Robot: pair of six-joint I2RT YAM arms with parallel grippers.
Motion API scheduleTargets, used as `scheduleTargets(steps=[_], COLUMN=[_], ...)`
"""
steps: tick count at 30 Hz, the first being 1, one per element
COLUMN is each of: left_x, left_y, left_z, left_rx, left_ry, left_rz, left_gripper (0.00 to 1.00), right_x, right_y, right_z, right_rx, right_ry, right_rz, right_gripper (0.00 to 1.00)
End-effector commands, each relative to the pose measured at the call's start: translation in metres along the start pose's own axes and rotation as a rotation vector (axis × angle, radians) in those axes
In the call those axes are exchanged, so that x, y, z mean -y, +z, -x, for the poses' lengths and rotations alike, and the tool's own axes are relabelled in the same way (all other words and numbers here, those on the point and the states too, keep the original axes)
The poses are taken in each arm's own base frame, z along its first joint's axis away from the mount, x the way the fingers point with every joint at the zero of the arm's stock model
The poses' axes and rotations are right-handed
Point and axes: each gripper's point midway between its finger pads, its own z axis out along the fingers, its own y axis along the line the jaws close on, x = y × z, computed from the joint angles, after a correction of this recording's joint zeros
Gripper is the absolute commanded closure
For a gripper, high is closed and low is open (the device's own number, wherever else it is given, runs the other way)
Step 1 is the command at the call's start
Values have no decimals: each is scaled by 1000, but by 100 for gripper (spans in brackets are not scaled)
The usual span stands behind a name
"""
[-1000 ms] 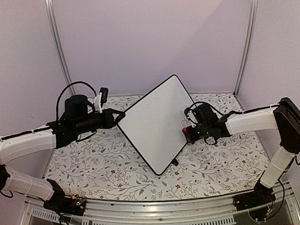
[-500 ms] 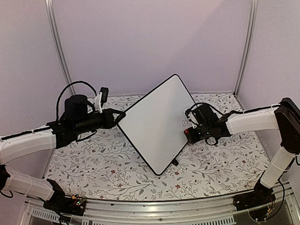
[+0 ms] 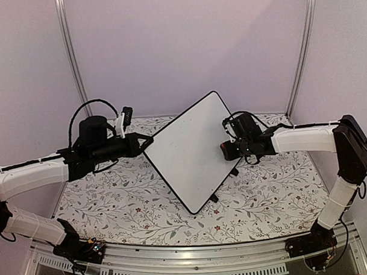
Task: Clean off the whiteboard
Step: Erase the whiteboard on the whiteboard stand.
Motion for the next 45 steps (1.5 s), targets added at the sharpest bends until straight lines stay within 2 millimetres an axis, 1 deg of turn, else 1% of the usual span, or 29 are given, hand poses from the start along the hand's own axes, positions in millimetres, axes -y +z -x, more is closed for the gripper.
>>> scheduleTargets(steps=[1,3,5,9,12,17,20,24,28,34,37,38,40,45], left_x=[21,22,21,22,22,21,21,21,22,22,22,22,22,22], left_y=[1,1,0,1,2,2,2,2,1,1,1,1,1,1], left_z=[-12,-12,-12,-12,-13,-14,-14,-13,-13,-13,-12,-13,-12,-13], left_rx=[-54,-54,-53,-54,-57,-59,-59,-58,-57,-56,-55,-57,-55,-57], left_ry=[101,102,103,102,101,99,99,101,100,101,101,101,102,100], left_rz=[-102,-102,-101,-103,-106,-103,-101,-101,-104,-107,-106,-106,-105,-106], left_gripper=[100,100,100,100,100,100,100,100,100,100,100,100,100,100], right_x=[-13,-24,-27,-30,-39,-60,-62,-48,-17,17,27,30,33,29], right_y=[2,1,-1,-3,-9,-17,-16,-8,2,5,6,7,8,7], right_z=[15,12,7,-10,-18,-28,-32,-37,-39,-24,-17,-22,-25,-39], right_rx=[30,30,30,18,32,52,44,19,0,17,32,11,3,-27], right_ry=[-4,-20,-26,-26,-23,-34,-8,34,126,200,224,226,229,199], right_rz=[72,136,157,188,239,325,337,277,212,110,73,57,45,72], right_gripper=[77,77,77,77,77,77,77,77,77,77,77,77,77,77])
